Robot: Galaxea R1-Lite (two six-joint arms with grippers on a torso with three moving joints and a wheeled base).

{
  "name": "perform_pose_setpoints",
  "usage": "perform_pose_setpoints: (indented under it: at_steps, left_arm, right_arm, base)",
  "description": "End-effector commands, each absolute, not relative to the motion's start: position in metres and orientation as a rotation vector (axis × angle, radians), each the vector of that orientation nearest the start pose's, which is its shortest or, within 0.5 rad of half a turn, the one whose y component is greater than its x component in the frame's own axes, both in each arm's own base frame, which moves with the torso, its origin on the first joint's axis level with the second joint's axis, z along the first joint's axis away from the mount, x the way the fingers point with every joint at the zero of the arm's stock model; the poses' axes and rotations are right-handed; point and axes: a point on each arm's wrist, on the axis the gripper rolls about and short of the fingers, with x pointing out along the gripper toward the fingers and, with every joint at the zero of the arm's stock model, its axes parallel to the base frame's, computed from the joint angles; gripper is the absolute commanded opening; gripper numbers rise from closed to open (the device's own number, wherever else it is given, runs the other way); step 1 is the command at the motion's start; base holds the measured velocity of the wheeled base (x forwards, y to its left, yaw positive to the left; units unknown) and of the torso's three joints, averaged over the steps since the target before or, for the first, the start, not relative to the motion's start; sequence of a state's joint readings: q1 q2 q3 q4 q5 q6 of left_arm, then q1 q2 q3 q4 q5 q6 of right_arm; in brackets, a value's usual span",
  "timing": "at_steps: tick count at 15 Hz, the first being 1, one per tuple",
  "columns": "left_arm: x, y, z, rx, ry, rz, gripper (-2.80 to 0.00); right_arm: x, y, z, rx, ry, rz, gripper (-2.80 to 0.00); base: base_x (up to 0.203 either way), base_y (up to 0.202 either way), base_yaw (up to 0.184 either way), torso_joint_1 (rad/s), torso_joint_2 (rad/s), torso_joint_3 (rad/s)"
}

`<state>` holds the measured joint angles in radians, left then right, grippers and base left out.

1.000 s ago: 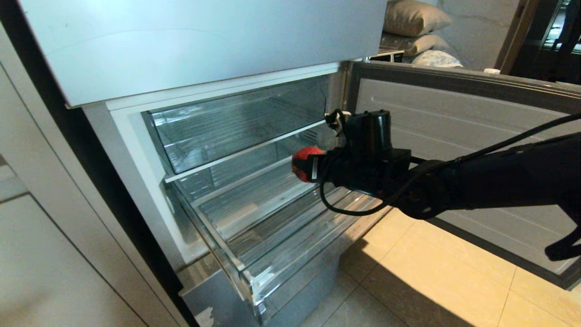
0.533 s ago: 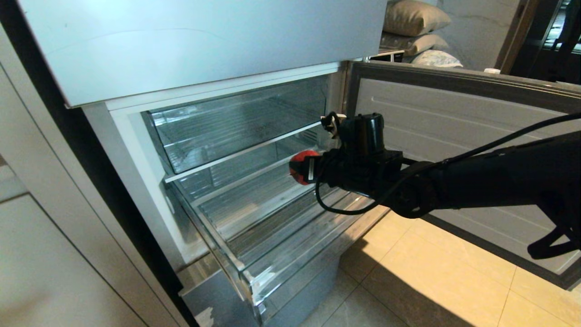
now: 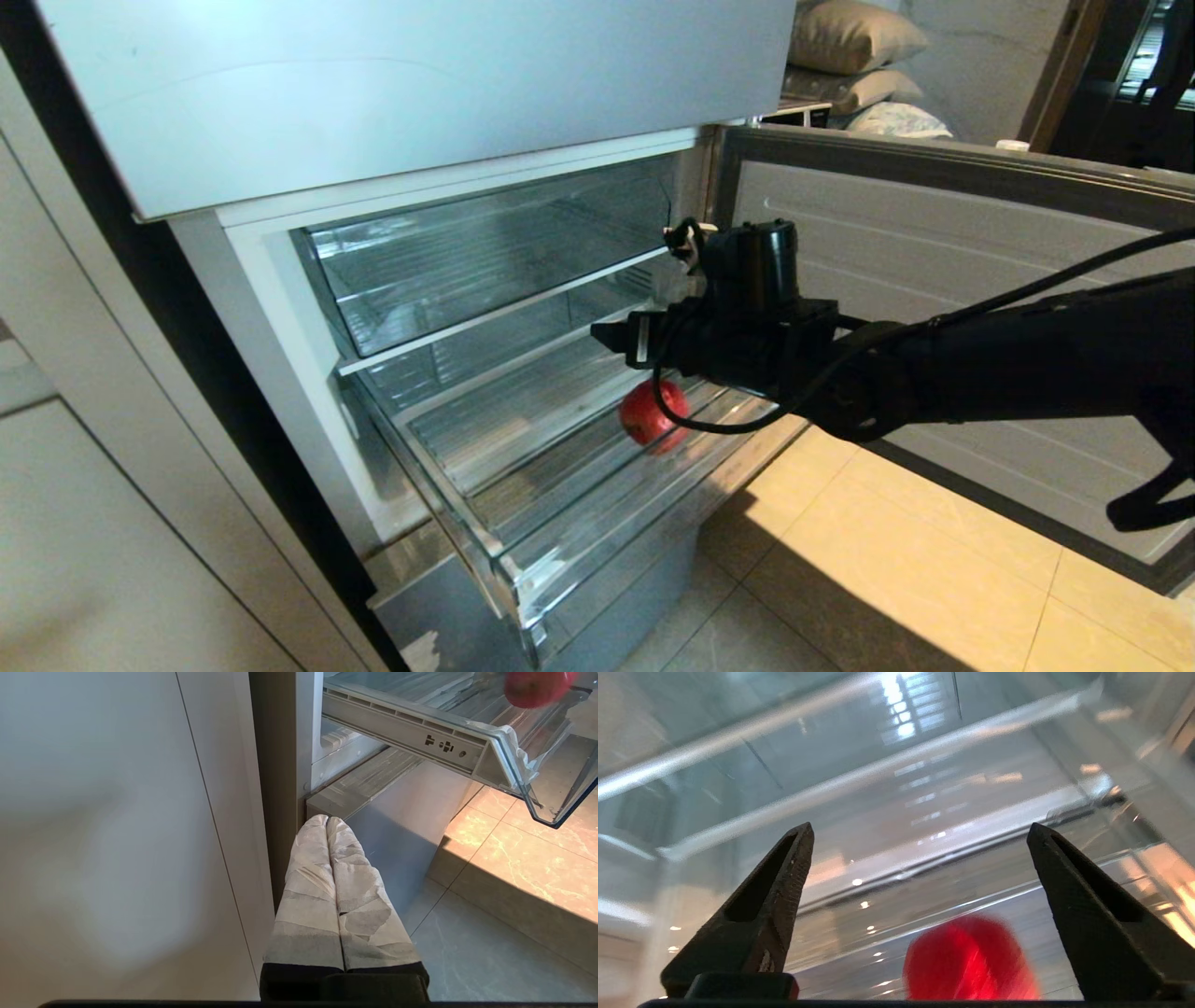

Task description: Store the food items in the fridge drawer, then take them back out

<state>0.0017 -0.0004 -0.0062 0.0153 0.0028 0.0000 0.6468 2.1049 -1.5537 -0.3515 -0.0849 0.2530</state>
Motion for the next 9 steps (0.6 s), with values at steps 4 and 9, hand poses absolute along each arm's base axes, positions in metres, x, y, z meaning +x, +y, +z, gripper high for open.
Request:
perform_pose_setpoints:
  at_steps: [4,9]
  left_arm:
    - [-0.023,0.0,0.076,0.0,0.009,0.005,-2.8]
    - [-0.023,0.0,0.076,0.0,0.009,0.005,-2.8]
  right_arm:
    - [0.266,0.221,0.305,0.214,0.086,0.573,-2.8]
    - [0.181,0.114,0.344,0.254,-0.068,0.411,-2.8]
  base:
    - [0.0,0.0,0.0,0.0,0.0,0.0]
    - [0.0,0.0,0.0,0.0,0.0,0.0]
